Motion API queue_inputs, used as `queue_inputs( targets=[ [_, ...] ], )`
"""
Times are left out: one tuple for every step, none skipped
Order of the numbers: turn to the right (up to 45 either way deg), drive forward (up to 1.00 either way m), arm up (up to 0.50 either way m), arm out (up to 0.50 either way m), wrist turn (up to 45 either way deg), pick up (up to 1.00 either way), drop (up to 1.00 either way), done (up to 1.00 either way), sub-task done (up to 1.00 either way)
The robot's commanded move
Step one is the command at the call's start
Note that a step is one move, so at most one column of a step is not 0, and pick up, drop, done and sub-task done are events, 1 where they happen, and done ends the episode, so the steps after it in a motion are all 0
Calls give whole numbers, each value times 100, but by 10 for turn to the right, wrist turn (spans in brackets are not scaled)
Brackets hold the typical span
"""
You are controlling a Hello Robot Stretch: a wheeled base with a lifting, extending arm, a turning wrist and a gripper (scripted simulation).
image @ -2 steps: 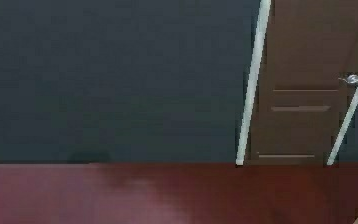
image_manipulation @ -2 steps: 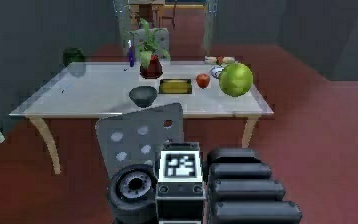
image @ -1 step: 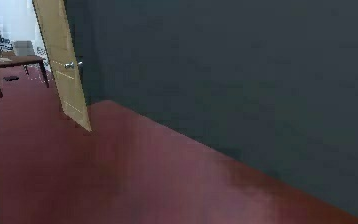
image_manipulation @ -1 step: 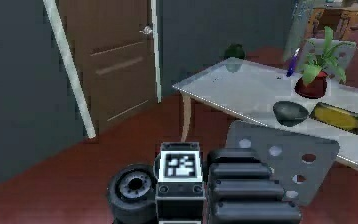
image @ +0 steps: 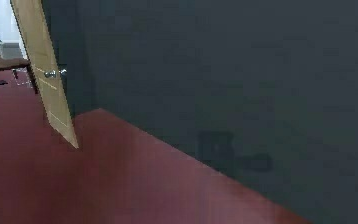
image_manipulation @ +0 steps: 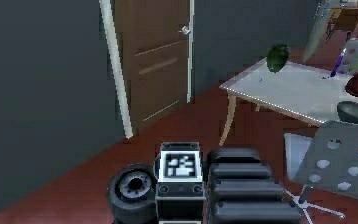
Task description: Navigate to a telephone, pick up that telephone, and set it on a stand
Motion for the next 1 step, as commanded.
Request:
queue_inputs(
  targets=[
    [-390,0,0,0,0,0,0,0,0]
  ],
)
